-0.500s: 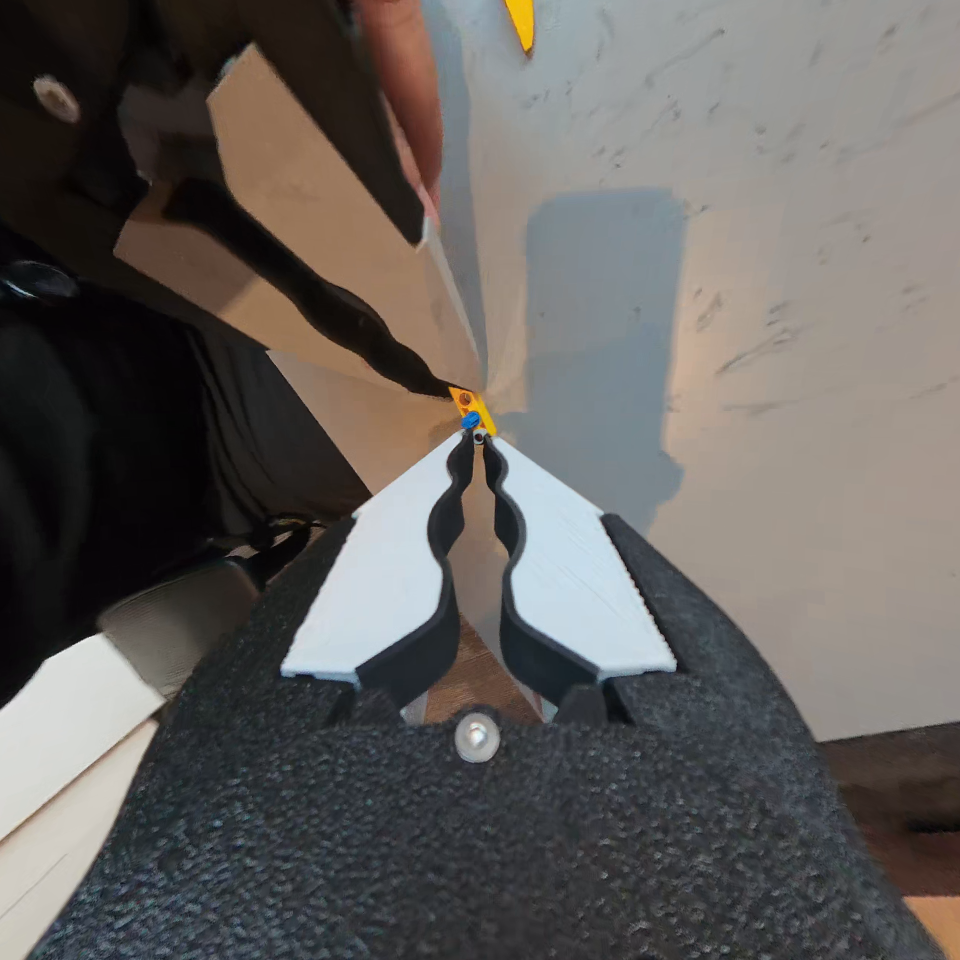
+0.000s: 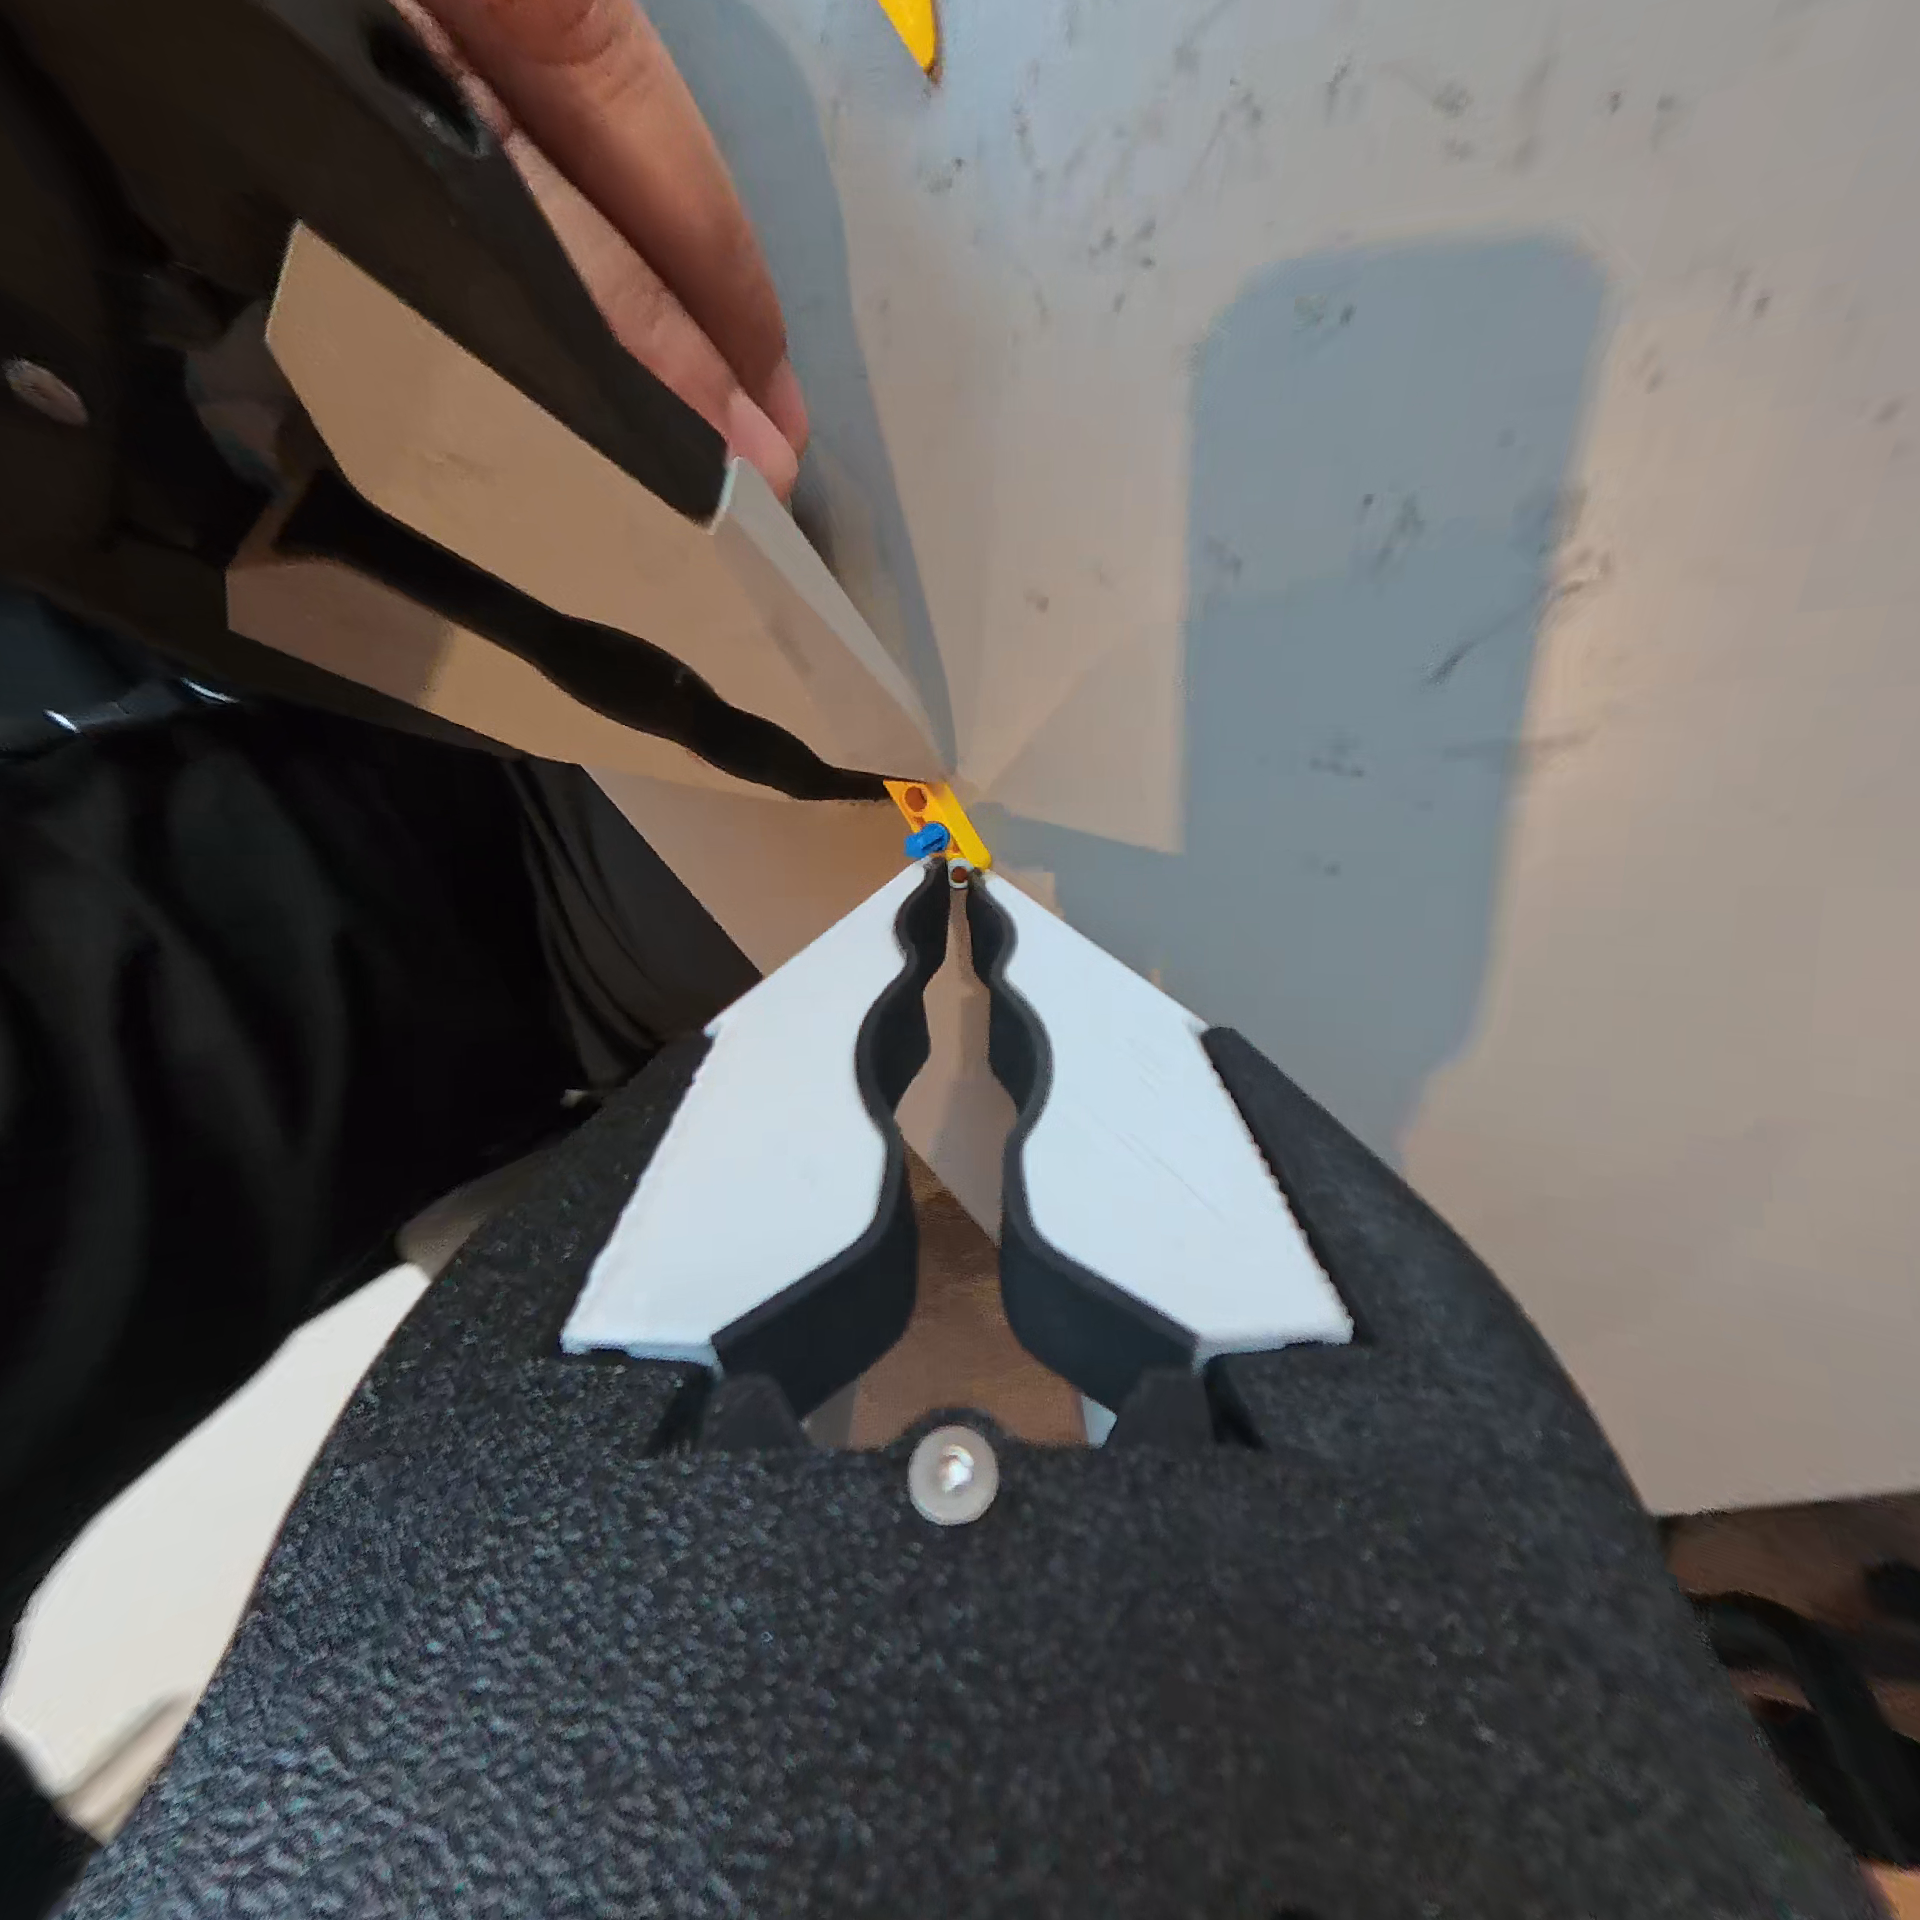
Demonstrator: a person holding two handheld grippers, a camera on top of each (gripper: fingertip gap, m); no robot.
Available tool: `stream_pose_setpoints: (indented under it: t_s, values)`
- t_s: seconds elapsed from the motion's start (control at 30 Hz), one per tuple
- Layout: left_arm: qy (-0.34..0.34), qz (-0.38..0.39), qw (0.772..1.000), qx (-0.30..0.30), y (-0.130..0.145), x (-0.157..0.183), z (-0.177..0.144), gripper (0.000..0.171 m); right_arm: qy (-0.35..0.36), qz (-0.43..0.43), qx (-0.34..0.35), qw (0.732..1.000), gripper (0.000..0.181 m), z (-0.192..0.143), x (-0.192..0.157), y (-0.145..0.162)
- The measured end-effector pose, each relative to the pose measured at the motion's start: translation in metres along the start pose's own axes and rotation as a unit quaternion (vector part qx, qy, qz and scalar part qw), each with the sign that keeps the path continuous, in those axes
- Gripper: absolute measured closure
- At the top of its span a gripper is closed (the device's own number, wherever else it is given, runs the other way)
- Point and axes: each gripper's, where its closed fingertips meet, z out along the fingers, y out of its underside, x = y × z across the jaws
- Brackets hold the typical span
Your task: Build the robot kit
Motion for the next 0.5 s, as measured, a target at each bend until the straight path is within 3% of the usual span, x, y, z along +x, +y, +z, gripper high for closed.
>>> stream_pose_setpoints:
  t_s: [0.1,0.2,0.33,0.5]
  values:
    - [0.0,0.0,1.0,0.0,0.0,0.0,-0.0001,0.168,0.046,-0.049,-0.001,0.998,0.178,0.0002,0.0009,0.0]
    - [0.0,-0.001,1.0,0.0,0.0,0.0,-0.0001,0.168,0.073,-0.088,0.045,0.992,0.178,0.0005,0.0013,-0.0005]
    - [-0.002,0.002,1.0,0.0,0.0001,0.0,-0.0002,0.168,0.15,-0.167,0.121,0.967,0.178,0.0007,0.002,-0.0027]
    - [-0.001,0.001,1.0,0.0,0.0,0.0001,-0.0003,0.168,0.226,-0.238,0.147,0.933,0.178,0.0001,0.0028,-0.0033]
